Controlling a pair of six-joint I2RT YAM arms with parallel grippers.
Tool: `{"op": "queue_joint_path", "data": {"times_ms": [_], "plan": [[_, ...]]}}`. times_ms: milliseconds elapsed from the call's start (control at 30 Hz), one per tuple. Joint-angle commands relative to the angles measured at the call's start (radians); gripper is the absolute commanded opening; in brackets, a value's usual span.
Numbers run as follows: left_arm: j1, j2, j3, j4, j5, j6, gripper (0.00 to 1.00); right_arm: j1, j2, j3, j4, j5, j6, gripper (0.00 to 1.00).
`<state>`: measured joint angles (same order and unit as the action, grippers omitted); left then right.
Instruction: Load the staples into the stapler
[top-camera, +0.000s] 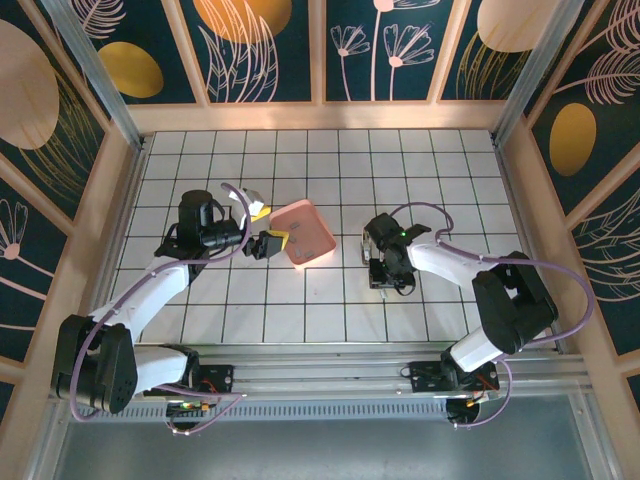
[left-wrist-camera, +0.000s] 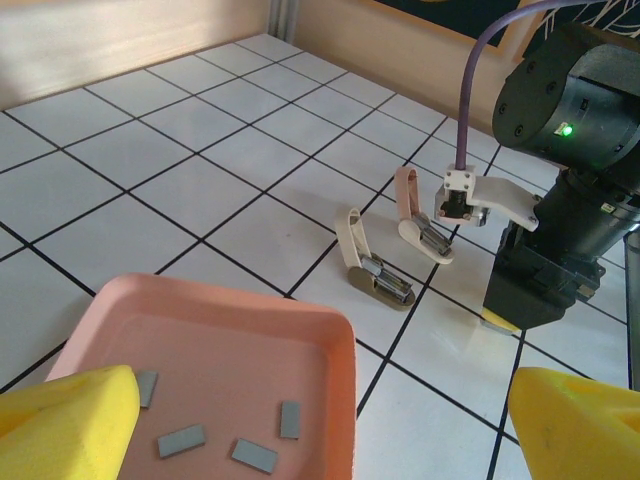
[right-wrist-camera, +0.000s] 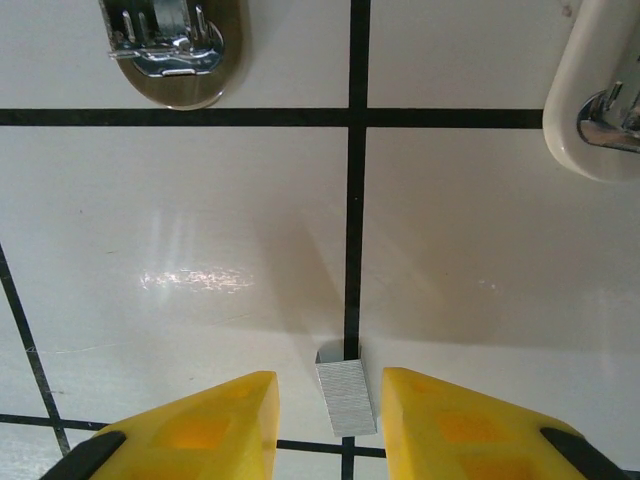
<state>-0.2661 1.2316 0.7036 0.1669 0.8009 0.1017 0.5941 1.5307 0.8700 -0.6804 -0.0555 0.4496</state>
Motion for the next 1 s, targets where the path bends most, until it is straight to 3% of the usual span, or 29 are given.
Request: {"op": "queue_joint_path", "data": {"times_ms": [0,800,967], "plan": [[-0.008,-0.003,0.022,-0.007,0.008,0.016,0.95,-0.01,0.014,-0.006,-0.019,-0.007,-0.021,0.33],[-0.01,-0.003,0.022,-0.008,0.007,0.019,0.95,-0.01,0.062,-0.006,-0.013,-0.01,-0.034,0.29],[-0.009,-0.001,0.022,-0.008,0.007,0.019,0.95,-0.01,0.074,-0.007,-0.01,-0.008,-0.032,0.24]]}}
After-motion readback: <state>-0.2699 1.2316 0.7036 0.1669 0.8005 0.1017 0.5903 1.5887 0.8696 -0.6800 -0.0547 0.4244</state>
